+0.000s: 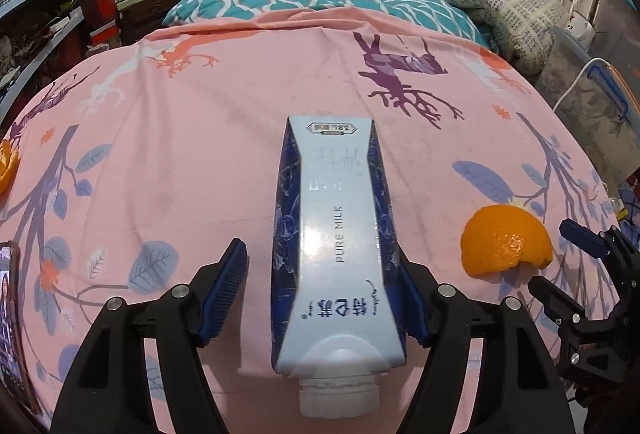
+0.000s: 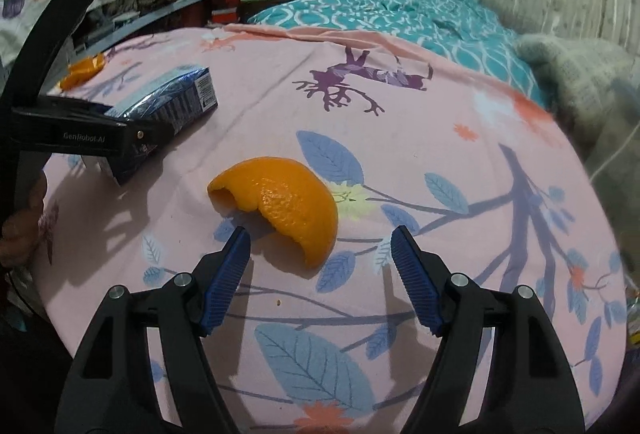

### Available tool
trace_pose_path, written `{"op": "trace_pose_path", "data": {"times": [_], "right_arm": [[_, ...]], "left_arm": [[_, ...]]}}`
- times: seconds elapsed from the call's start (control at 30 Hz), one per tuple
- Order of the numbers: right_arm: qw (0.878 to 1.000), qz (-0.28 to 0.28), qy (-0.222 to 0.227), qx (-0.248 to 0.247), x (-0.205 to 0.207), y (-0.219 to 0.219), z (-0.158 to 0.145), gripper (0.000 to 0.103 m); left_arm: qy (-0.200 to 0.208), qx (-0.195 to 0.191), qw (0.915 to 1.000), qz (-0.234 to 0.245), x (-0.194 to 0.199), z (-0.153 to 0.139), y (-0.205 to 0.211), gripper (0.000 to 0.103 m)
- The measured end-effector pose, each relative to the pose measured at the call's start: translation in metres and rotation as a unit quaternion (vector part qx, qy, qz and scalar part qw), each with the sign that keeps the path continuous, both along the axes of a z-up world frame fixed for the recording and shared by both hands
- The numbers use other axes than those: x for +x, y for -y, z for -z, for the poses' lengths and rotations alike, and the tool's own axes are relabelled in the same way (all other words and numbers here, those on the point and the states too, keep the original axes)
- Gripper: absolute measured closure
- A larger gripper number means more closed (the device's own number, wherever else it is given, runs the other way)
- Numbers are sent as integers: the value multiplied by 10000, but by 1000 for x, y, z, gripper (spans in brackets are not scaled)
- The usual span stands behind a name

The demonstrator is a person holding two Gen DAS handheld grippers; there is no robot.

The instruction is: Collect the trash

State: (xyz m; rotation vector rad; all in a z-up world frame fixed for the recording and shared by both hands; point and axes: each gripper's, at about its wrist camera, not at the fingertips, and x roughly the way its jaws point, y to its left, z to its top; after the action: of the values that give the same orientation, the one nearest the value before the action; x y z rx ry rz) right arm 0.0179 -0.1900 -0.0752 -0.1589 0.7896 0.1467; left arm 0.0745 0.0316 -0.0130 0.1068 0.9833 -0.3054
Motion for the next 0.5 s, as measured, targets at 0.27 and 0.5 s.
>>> {"op": "trace_pose_path", "data": {"times": [0.27, 0.5], "right_arm": [[9990, -145, 64, -424, 8, -13, 1, 29], [9991, -196, -89, -375, 17, -14, 2, 29]], "left_arm": [[46, 35, 10000, 16, -1, 1, 1, 33], [46, 44, 10000, 24, 0, 3, 1, 32]]}}
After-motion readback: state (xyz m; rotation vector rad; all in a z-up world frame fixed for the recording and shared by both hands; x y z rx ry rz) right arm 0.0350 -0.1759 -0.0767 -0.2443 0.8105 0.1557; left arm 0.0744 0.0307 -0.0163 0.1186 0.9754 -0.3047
